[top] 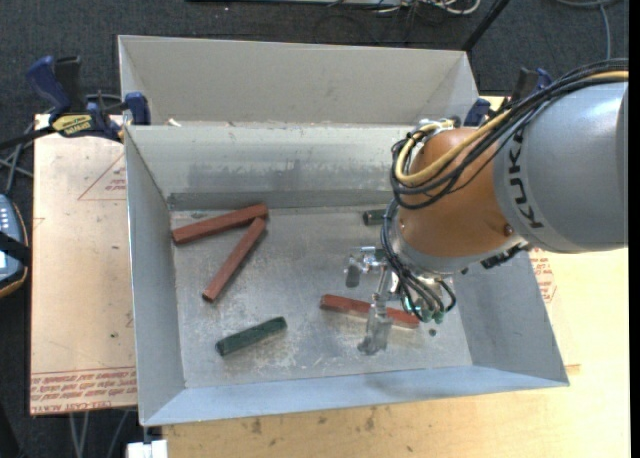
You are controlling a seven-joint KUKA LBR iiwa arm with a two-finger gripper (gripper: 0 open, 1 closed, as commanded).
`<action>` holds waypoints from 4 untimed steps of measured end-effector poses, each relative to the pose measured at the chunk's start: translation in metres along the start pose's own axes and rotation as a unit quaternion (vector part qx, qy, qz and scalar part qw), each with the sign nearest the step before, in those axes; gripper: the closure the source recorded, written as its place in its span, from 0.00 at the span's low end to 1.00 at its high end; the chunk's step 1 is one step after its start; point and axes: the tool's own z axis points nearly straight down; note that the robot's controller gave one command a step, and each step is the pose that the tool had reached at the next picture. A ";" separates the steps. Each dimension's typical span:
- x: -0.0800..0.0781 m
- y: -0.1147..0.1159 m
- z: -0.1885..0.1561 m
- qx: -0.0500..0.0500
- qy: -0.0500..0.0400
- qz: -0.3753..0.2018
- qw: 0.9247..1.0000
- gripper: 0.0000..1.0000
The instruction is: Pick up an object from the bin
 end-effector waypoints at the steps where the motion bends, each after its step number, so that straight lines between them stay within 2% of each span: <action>1: -0.002 0.000 -0.004 0.000 -0.004 0.000 1.000 0.00; 2: -0.007 -0.007 0.019 -0.001 -0.007 0.032 0.999 0.00; 3: -0.040 -0.053 0.057 0.000 -0.005 0.117 0.993 1.00; 4: -0.040 -0.053 0.057 0.000 -0.005 0.117 0.993 1.00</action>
Offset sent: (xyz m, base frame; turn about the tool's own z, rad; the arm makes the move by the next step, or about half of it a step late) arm 0.0073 -0.0193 -0.0585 0.1583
